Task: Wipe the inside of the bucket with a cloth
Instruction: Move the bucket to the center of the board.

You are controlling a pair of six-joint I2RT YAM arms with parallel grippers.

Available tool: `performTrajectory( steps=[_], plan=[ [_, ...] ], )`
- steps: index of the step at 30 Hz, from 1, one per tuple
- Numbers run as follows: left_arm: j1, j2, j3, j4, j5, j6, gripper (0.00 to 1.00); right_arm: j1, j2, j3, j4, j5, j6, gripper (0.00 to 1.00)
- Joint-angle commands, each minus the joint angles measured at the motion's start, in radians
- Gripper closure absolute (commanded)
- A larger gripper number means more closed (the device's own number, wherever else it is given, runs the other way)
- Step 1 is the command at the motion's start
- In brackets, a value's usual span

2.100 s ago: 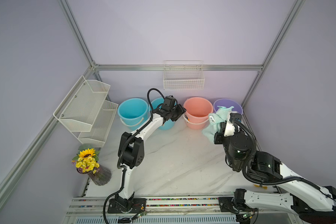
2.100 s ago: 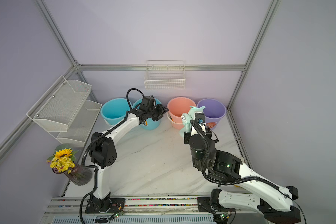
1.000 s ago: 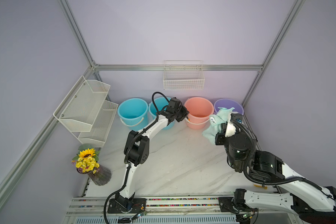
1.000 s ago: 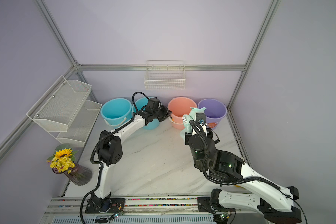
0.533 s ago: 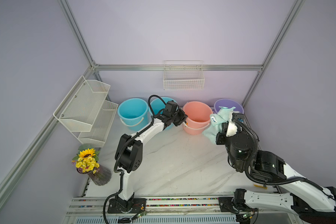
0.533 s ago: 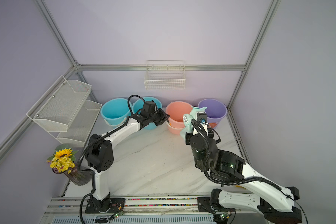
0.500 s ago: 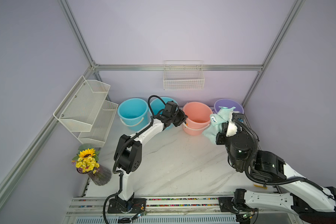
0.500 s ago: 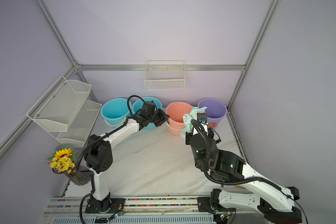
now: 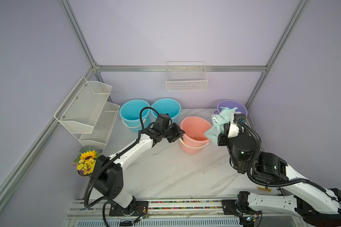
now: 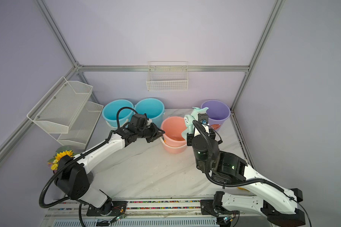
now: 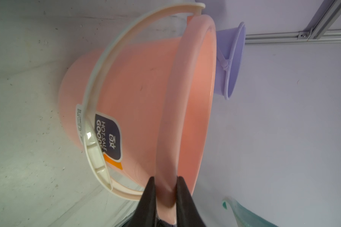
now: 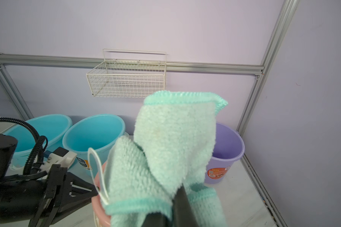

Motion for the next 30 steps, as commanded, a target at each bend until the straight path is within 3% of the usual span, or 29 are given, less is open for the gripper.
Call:
performTrajectory(
  steps=[1, 9, 17, 26, 30],
  plan=[
    [-0.001, -0.102, -0.032, -0.082, 0.053, 0.084, 0.83, -0.002, 0.009, 0.020, 0.037, -0.006, -0.002, 1.00],
    [0.073, -0.292, -0.108, -0.328, 0.080, 0.221, 0.83, -0.002, 0.038, 0.037, 0.038, -0.012, -0.001, 1.00],
    [0.142, -0.334, -0.079, -0.562, 0.065, 0.390, 0.81, -0.002, 0.072, 0.062, 0.013, -0.027, 0.026, 1.00],
    [0.145, -0.267, 0.000, -0.692, -0.017, 0.510, 0.66, -0.001, 0.073, 0.067, 0.005, -0.032, 0.033, 1.00],
    [0.143, -0.216, 0.074, -0.783, -0.081, 0.578, 0.53, -0.002, 0.067, 0.062, 0.008, -0.033, 0.029, 1.00]
  ],
)
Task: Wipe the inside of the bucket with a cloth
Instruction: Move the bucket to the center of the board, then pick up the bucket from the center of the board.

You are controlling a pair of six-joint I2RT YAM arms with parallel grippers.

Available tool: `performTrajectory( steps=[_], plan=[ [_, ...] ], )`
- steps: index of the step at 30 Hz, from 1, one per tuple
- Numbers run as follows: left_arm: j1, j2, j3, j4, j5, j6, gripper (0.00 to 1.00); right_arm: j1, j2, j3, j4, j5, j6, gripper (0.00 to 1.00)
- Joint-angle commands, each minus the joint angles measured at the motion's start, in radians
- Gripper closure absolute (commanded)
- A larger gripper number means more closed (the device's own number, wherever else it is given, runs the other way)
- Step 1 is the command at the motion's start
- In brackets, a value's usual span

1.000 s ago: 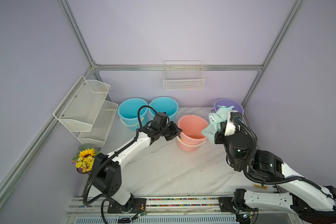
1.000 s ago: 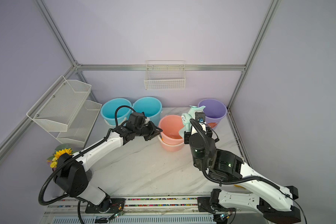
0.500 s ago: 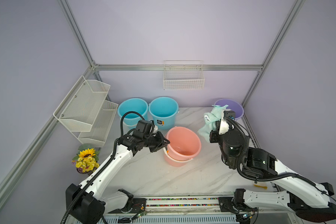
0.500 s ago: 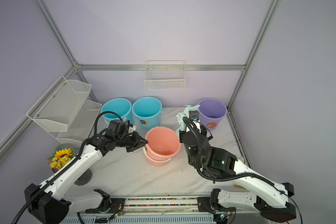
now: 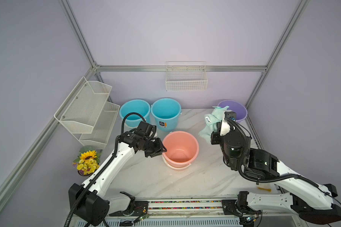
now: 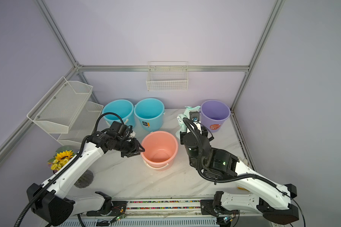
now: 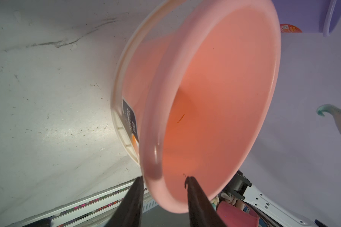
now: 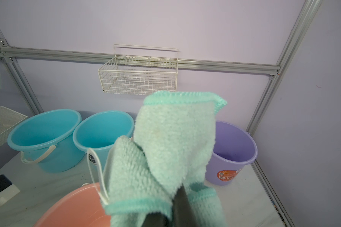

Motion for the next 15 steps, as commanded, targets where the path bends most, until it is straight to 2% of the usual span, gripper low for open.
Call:
performTrajectory(
  steps=[1, 5, 11, 15],
  plan=[
    [0.003, 0.023, 0.085, -0.097, -0.079, 0.102, 0.49, -0.002, -0.009, 0.019, -0.004, 0.003, 0.019, 1.00],
    [-0.001, 0.060, 0.148, -0.162, -0.151, 0.142, 0.38, -0.001, -0.020, 0.001, 0.003, 0.004, 0.018, 1.00],
    [-0.037, 0.164, 0.221, -0.216, -0.242, 0.158, 0.38, -0.002, -0.041, -0.032, 0.026, 0.005, 0.006, 1.00],
    [-0.080, 0.250, 0.291, -0.248, -0.303, 0.160, 0.42, 0.000, -0.048, -0.045, 0.036, 0.011, -0.008, 1.00]
  ],
)
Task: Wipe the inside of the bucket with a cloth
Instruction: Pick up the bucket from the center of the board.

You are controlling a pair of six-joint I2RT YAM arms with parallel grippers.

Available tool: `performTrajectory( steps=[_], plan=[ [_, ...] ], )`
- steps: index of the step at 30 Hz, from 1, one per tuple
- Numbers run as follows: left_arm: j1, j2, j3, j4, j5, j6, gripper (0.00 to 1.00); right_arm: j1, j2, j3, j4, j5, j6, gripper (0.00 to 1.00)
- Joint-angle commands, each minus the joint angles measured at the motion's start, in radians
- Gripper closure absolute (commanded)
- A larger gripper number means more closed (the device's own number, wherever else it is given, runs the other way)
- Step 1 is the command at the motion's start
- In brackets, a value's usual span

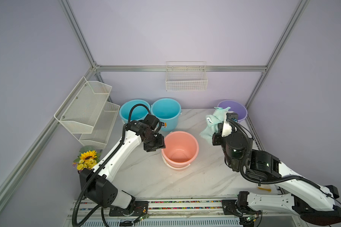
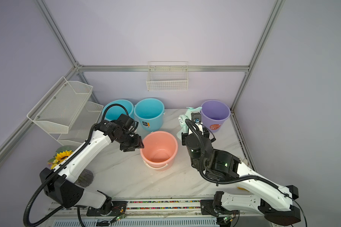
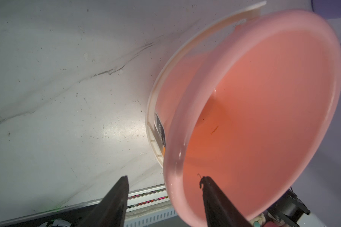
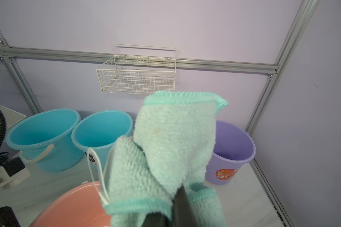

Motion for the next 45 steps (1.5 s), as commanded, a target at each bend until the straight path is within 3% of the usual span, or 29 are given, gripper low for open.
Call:
performTrajectory(
  steps=[1, 11, 22, 27, 40, 45],
  plan=[
    [-0.029, 0.053, 0.063, -0.047, -0.078, 0.031, 0.44, -0.002, -0.019, -0.016, 0.031, 0.012, -0.006, 1.00],
    [-0.075, 0.166, 0.128, -0.046, -0.113, 0.011, 0.62, -0.002, -0.027, -0.043, 0.045, 0.012, -0.028, 1.00],
    [-0.082, 0.160, 0.071, 0.027, -0.083, 0.032, 0.82, -0.002, -0.019, -0.047, 0.062, -0.001, -0.036, 1.00],
    [-0.082, 0.165, 0.057, 0.045, -0.048, 0.078, 1.00, -0.002, -0.020, -0.047, 0.064, 0.000, -0.034, 1.00],
    [-0.081, 0.153, 0.046, 0.082, 0.004, 0.134, 1.00, -0.002, -0.007, -0.036, 0.069, -0.027, -0.040, 1.00],
    [-0.082, 0.149, 0.056, 0.080, -0.020, 0.113, 1.00, -0.002, 0.002, -0.034, 0.071, -0.116, -0.041, 1.00]
  ],
)
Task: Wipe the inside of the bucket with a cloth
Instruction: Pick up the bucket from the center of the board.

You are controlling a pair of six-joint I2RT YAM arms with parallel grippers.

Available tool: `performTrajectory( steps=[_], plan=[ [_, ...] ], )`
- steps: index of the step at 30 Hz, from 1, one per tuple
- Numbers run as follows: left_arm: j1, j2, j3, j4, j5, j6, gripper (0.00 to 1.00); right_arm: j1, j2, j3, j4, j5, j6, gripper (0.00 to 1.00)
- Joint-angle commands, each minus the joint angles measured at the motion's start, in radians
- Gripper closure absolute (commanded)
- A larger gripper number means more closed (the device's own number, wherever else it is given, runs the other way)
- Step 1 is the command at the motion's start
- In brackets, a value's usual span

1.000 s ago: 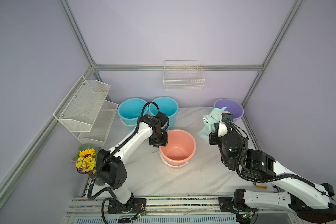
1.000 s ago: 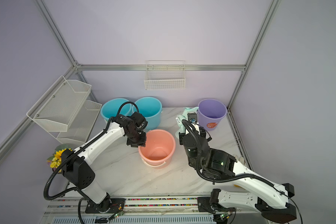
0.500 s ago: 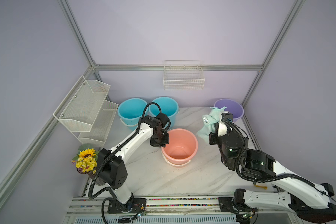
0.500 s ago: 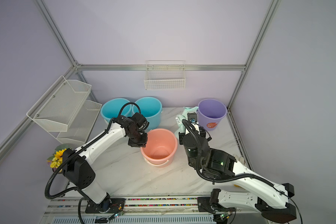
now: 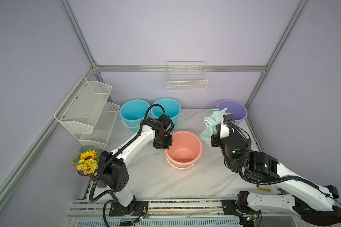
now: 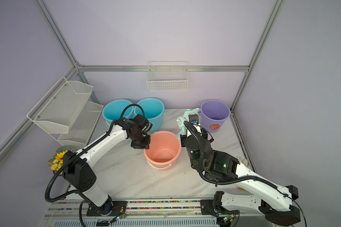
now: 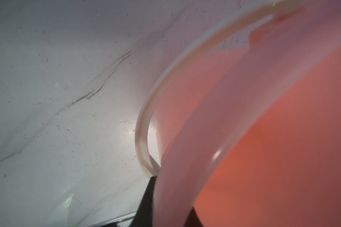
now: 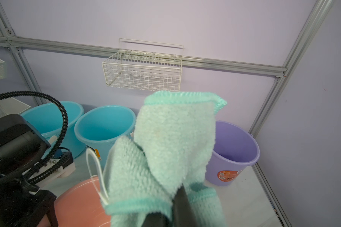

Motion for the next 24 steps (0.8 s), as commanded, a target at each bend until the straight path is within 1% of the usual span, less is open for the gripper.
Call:
performTrajectory(
  steps=[1, 5, 6, 11, 15, 16, 19, 24],
  plan=[
    [-0.006, -0.020, 0.003, 0.024, 0.001, 0.009, 1.00, -0.002, 0.009, 0.002, 0.031, -0.092, 0.003, 1.00],
    [-0.006, -0.034, -0.001, 0.037, -0.031, -0.001, 1.00, -0.002, 0.025, -0.006, 0.034, -0.295, -0.052, 1.00],
    [-0.006, -0.037, -0.002, 0.038, -0.037, -0.004, 1.00, -0.002, 0.036, -0.005, 0.036, -0.327, -0.054, 1.00],
    [-0.009, -0.055, -0.014, 0.060, -0.023, -0.003, 1.00, -0.003, 0.120, 0.016, 0.037, -0.439, -0.079, 1.00],
    [-0.012, -0.102, -0.053, 0.095, -0.048, -0.002, 1.00, -0.022, 0.199, 0.021, 0.037, -0.499, -0.073, 1.00],
    [-0.012, -0.113, -0.059, 0.104, -0.046, 0.001, 1.00, -0.031, 0.213, 0.014, 0.035, -0.516, -0.071, 1.00],
    [-0.013, -0.143, -0.077, 0.139, -0.039, 0.009, 1.00, -0.079, 0.262, -0.009, 0.081, -0.619, -0.047, 1.00],
    [-0.028, -0.196, -0.115, 0.193, -0.066, 0.019, 1.00, -0.174, 0.325, -0.108, 0.172, -0.779, 0.002, 1.00]
  ],
)
